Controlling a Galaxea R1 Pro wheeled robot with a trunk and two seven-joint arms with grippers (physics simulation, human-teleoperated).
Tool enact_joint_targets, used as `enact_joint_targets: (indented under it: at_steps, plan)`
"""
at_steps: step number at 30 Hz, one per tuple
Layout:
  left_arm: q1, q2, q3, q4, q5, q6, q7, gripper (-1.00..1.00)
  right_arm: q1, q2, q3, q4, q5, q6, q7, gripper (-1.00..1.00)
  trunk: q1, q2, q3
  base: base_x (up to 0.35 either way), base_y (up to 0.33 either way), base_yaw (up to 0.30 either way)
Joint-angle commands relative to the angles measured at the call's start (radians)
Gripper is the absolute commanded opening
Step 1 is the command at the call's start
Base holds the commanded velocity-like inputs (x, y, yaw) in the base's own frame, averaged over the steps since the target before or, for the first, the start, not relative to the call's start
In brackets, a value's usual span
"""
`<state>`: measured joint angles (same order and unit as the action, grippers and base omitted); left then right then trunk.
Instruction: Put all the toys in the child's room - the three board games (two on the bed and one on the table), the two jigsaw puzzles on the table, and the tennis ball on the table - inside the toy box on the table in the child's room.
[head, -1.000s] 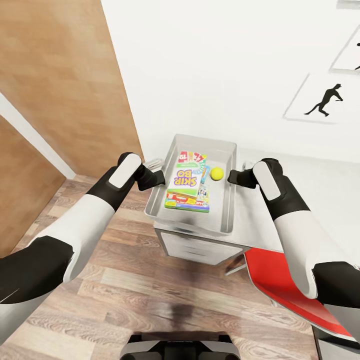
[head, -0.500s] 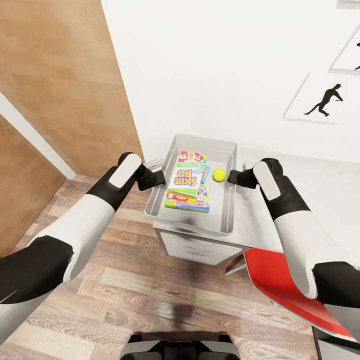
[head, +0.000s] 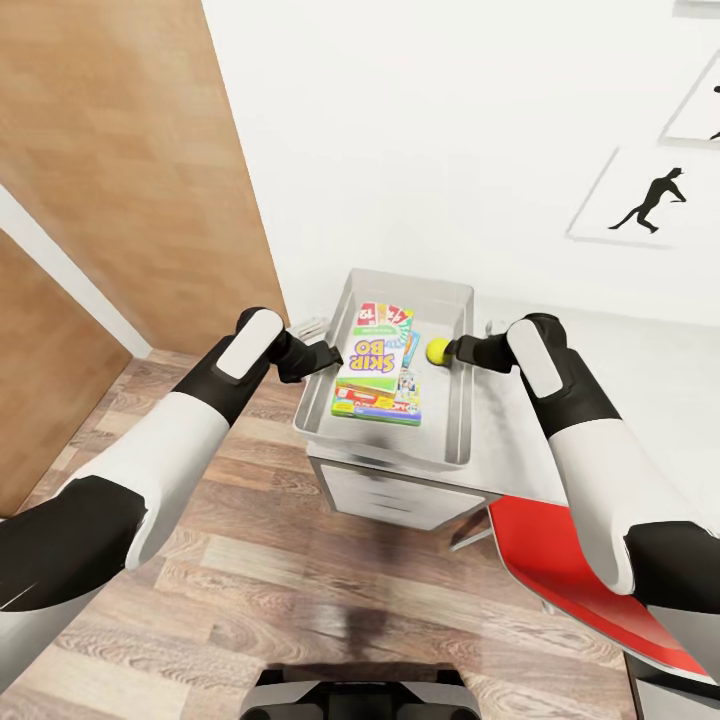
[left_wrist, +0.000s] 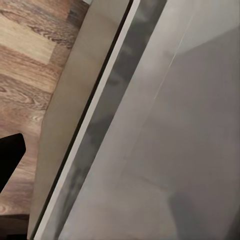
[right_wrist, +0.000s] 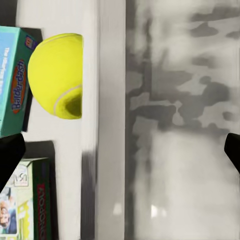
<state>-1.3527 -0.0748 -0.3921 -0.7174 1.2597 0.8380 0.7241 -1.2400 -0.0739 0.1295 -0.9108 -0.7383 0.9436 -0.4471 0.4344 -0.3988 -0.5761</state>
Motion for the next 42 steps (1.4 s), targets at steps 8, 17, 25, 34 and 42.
enact_joint_targets:
  at_steps: [8, 17, 25, 34, 42]
  plan:
    - [-0.002, 0.003, 0.008, 0.011, 0.016, 0.002, 0.008, 1.0, -0.001, -0.004, 0.002, -0.029, -0.01, 0.001, -0.011, 1.0, 0.016, -0.001, -0.002, 0.0, 0.0, 0.0]
    - [-0.001, 0.016, 0.029, -0.086, 0.018, 0.011, 0.016, 1.0, 0.014, -0.015, -0.008, -0.218, -0.01, 0.011, -0.018, 1.0, 0.016, -0.001, -0.002, 0.0, 0.0, 0.0]
    - [0.009, 0.047, 0.033, -0.22, 0.023, 0.016, 0.019, 1.0, 0.052, -0.025, -0.012, -0.37, -0.01, 0.015, -0.021, 1.0, 0.016, -0.001, -0.002, 0.0, 0.0, 0.0]
    - [0.027, 0.083, 0.034, -0.381, 0.05, 0.02, 0.022, 1.0, 0.083, -0.044, -0.014, -0.475, -0.01, 0.016, -0.022, 1.0, 0.016, -0.001, -0.002, 0.0, 0.0, 0.0]
    - [0.039, 0.102, 0.034, -0.458, 0.086, 0.021, 0.029, 1.0, 0.096, -0.053, -0.014, -0.518, -0.01, 0.017, -0.022, 1.0, 0.016, -0.001, -0.002, 0.0, 0.0, 0.0]
